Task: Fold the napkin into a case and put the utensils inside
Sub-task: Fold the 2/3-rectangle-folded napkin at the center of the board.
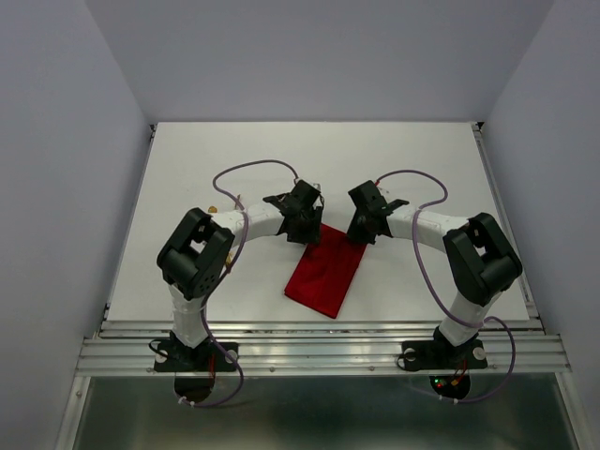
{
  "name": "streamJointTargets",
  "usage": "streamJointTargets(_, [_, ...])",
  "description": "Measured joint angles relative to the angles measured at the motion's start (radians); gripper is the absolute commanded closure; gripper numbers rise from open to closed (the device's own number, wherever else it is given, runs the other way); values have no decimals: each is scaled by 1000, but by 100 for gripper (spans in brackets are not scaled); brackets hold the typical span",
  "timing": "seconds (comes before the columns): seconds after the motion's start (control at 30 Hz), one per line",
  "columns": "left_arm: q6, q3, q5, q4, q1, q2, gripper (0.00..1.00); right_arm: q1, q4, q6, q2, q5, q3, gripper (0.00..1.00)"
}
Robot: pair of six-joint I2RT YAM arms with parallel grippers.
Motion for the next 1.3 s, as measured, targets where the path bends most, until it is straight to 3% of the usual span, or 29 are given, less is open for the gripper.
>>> streamJointTargets(0.33, [-21,6,-1,-1,-37,25,62,0,0,0,0,0,0,99])
streamJointTargets(0.4, [-28,15,-6,-3,-43,33,74,0,0,0,0,0,0,99])
streamJointTargets(0.43, [-31,19,-8,-4,-46,39,89,0,0,0,0,0,0,99])
streamJointTargets(0.47, [-35,26,-10,-7,-47,45,97,0,0,0,0,0,0,99])
streamJointTargets(0.5, [-38,32,-11,-9,-48,50,100,0,0,0,0,0,0,99])
streamJointTargets(0.8, [18,127,-66,-99,-55,92,100,0,0,22,0,1,0,99])
streamJointTargets(1.07, [130,229,-99,-170,-51,101,100,0,-3,154,0,-1,0,98])
streamJointTargets(1.3, [173,243,-48,-171,-46,101,100,0,-4,261,1,-6,0,99])
